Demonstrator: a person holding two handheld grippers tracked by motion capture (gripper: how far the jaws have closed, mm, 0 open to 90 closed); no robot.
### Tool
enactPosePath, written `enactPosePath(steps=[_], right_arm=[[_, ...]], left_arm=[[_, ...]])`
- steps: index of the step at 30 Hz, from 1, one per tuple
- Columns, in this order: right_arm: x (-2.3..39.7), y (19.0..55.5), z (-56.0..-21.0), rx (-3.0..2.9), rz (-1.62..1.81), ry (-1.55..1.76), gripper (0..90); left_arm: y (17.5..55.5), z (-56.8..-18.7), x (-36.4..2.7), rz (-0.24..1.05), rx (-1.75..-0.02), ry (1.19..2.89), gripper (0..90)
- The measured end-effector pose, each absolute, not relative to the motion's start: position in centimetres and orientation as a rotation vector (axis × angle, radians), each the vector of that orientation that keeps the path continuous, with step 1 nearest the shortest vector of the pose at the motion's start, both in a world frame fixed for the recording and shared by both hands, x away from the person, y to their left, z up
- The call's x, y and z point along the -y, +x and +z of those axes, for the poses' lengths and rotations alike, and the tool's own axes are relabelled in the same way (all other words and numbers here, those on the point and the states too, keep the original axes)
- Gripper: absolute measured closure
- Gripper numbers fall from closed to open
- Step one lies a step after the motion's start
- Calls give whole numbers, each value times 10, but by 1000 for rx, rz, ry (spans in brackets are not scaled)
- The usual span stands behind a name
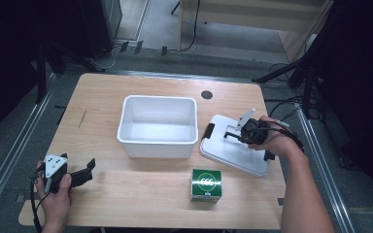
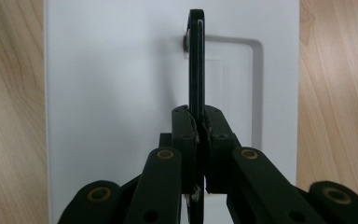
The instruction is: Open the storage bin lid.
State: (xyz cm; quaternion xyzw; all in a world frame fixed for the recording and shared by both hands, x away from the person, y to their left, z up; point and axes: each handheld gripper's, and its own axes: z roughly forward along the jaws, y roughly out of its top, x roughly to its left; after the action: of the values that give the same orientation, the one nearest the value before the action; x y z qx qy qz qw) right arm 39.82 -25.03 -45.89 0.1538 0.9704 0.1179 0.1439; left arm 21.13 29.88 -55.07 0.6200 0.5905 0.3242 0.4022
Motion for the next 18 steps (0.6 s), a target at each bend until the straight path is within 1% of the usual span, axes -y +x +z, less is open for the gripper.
enactPosePath(steps=[4, 7, 11, 14, 15, 16, 18], right_arm=[[251, 397, -460, -2774, 366, 458, 849], [252, 394, -461, -2779, 368, 460, 820], [254, 389, -461, -2797, 356, 465, 712], [255, 385, -456, -2795, 371, 465, 586], [255, 385, -456, -2795, 371, 465, 586], [257, 382, -450, -2761, 397, 488, 440], [258, 379, -444, -2762, 420, 506, 347]], left_arm=[[211, -551, -299, 819, -1493, 1567, 29], [211, -551, -299, 819, -1492, 1567, 29], [211, -551, -299, 817, -1492, 1568, 29], [211, -551, -299, 817, -1491, 1567, 29], [211, -551, -299, 817, -1491, 1567, 29], [211, -551, -299, 817, -1492, 1565, 29], [211, -551, -299, 818, -1490, 1570, 29]])
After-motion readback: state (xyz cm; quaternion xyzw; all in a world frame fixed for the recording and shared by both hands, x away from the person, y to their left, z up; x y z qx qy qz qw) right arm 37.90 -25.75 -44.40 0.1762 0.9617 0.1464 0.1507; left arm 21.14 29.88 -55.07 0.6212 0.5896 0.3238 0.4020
